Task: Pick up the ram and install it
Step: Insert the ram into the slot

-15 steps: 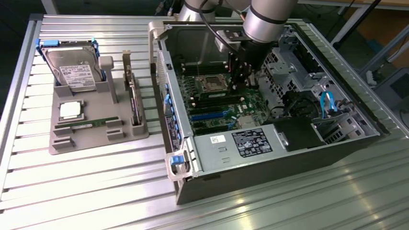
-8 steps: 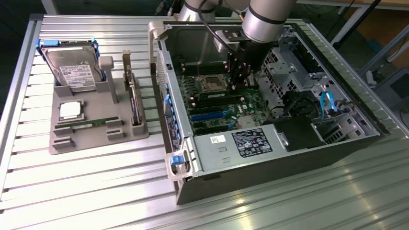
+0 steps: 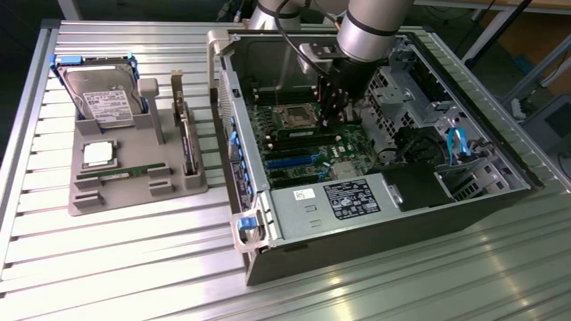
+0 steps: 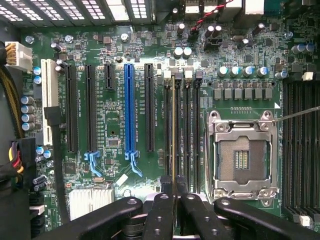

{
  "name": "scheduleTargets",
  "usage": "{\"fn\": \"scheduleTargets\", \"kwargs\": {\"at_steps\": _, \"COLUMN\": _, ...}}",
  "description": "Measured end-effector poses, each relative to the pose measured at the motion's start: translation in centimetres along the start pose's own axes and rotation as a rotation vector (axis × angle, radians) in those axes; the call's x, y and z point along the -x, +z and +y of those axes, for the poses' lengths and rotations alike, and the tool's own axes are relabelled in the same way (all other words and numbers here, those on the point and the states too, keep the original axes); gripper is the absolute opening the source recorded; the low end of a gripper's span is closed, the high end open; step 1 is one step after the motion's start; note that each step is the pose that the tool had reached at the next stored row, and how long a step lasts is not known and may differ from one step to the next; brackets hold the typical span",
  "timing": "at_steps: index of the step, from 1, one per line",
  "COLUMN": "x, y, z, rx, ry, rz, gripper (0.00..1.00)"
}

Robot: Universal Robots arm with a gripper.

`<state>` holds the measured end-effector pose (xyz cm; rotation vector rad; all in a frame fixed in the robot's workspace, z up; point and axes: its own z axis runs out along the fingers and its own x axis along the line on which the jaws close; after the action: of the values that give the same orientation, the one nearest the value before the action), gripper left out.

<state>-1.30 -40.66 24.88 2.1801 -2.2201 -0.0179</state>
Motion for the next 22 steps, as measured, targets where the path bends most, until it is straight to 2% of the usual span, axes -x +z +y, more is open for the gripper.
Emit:
{"fn": "scheduleTargets", "kwargs": {"at_steps": 20, "x": 0.01, "y": 0.76, "z": -0.01, "rx": 0.0000, "ry": 0.001, "rz": -0.0001, "gripper": 0.12}}
{"fn": "scheduleTargets", "kwargs": {"at_steps": 22, "x": 0.01, "y": 0.77, "z": 0.08, "rx": -0.0017, "ry": 0.001, "rz": -0.0004, "gripper": 0.12}}
